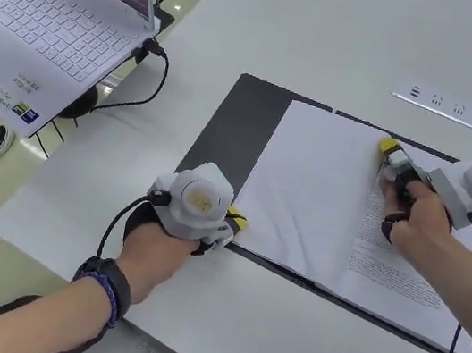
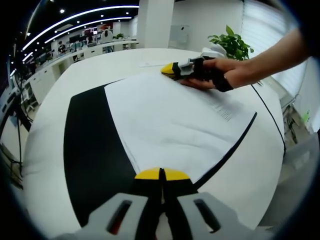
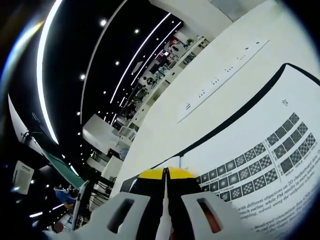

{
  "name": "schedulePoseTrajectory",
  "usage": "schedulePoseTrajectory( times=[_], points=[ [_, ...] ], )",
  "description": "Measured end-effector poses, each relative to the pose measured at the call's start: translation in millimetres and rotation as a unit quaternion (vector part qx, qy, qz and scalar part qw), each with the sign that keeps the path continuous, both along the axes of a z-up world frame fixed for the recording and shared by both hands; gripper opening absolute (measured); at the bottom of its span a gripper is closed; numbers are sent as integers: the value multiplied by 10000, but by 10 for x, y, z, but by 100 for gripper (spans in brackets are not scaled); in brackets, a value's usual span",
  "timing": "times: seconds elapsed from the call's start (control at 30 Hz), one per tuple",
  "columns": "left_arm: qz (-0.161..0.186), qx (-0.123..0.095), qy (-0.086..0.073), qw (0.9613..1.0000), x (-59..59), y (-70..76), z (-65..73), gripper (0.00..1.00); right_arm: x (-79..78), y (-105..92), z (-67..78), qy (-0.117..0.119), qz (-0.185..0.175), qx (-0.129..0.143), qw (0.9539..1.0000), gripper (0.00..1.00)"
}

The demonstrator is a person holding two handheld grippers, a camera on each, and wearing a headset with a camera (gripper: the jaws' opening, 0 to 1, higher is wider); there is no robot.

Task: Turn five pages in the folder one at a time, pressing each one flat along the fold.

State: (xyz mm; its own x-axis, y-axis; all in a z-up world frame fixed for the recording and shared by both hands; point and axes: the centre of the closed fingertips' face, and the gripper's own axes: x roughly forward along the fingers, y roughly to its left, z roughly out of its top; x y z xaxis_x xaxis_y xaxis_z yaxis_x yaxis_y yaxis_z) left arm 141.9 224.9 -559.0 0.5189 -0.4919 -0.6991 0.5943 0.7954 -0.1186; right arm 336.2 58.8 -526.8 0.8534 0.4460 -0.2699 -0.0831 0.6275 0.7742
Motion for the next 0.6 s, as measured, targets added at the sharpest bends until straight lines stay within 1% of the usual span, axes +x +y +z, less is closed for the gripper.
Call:
schedulePoseTrajectory(
  times=[0.2, 0.23, 0.27, 0.37, 0.4, 0.47, 0.6],
  points=[
    [22, -9, -26, 10000, 0, -3, -1, 0, -165, 43, 12, -11, 276, -131, 9995, 0],
    [15, -4, -26, 10000, 0, -4, -2, 0, -185, 44, -7, -22, 334, -173, 9993, 0],
    [12, -1, -25, 10000, 0, -4, -2, 0, -158, 18, -58, -20, 356, -174, 9992, 0],
    [28, -14, -35, 10000, 0, -2, -2, 0, -304, 49, -45, -36, 377, -138, 9992, 0],
    [47, -22, -42, 10000, 1, -1, -2, 0, -376, 68, -23, -51, 367, -81, 9993, 0],
    [44, -15, -50, 10000, 2, -2, -2, 0, -450, 82, 0, -47, 351, -37, 9994, 0],
    [25, -15, -23, 10000, -1, -4, -1, 0, -565, 121, 44, -37, 397, -41, 9992, 0]
  ],
)
